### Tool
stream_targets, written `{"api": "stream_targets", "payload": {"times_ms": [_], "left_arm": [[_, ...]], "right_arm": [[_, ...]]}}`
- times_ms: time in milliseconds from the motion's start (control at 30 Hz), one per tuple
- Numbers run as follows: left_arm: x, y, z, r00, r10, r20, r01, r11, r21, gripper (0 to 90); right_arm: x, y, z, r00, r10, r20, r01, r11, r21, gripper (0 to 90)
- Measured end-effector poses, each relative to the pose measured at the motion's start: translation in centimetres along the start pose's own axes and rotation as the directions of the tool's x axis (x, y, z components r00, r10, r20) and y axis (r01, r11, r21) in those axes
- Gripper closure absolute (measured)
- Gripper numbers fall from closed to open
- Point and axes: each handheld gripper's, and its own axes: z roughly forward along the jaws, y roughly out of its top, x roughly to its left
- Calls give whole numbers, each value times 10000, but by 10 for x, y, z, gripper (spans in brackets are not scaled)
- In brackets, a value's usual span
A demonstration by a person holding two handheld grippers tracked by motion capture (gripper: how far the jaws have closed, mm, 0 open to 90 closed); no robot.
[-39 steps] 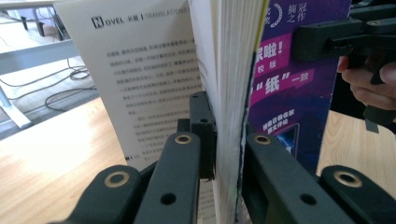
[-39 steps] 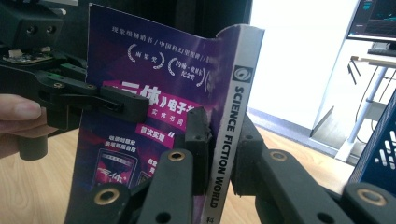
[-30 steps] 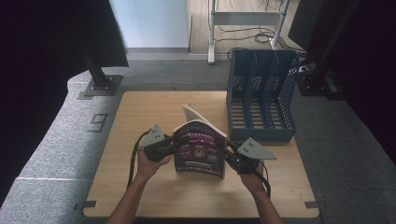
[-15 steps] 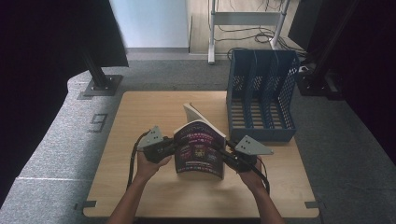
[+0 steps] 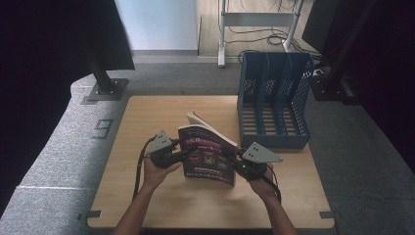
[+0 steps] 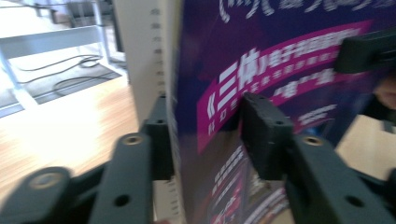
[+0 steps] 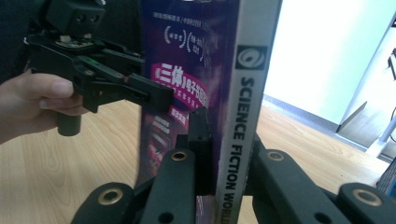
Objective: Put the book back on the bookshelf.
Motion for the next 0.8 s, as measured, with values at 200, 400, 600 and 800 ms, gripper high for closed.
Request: {"api": "stream_targets", "payload": {"times_ms": [200,400,600,800], "left_arm": [[7,-1,7,9979,-304,-571,308,9995,52,367],[14,0,17,9979,-476,-435,479,9988,75,302],[19,3,19,9989,-443,-121,442,9990,-24,254],[12,6,21,9999,-82,133,83,9999,-73,251]], "right_arm": [[1,-1,0,9999,-141,-59,141,9999,14,806],[0,0,1,9999,-146,-91,147,9999,32,806],[0,0,0,9994,-217,-284,218,9998,27,808],[2,1,0,9984,-456,-338,459,9989,90,808]]}}
